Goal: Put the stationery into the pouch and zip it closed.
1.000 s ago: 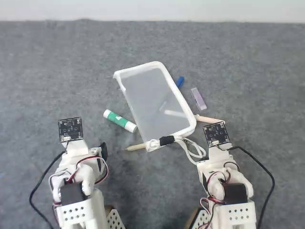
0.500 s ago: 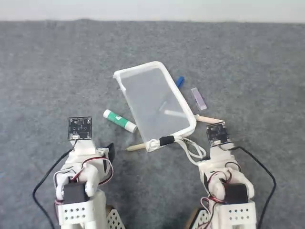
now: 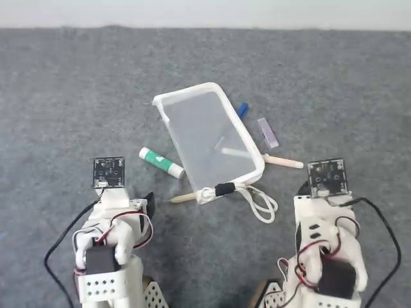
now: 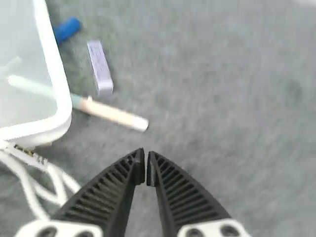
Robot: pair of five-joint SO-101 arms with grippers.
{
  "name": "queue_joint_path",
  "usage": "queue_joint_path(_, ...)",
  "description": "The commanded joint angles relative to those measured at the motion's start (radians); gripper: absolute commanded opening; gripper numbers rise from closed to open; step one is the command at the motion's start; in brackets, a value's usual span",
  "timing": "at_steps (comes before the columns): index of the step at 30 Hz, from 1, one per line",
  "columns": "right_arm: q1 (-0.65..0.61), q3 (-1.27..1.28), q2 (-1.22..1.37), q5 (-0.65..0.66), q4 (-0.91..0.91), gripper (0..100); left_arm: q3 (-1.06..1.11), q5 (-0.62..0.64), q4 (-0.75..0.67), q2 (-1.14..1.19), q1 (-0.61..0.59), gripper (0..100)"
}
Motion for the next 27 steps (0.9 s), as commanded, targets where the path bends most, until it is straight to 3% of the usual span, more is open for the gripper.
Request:
queue_joint_path(1, -0.027, -0.127, -0.005, 0.061, 0.007, 3.0, -0.07, -0.034, -0.064, -0.018, -0.003, 22)
queue_joint_path(6, -0.11, -0.222, 0.047, 0.069, 0.025, 5.4, -0.07, -0.144, -0.032, -0.018, -0.003, 22)
queue_joint_path(18, -0.432, -0.405, 0.55, 0.037, 0.024, 20.4, -0.054, -0.149, -0.037, -0.018, -0.003, 22)
queue_joint_path(27, -0.699, -0.419, 0.832, 0.037, -0.038, 20.6, -0.053, -0.149, -0.046, -0.018, -0.003, 22)
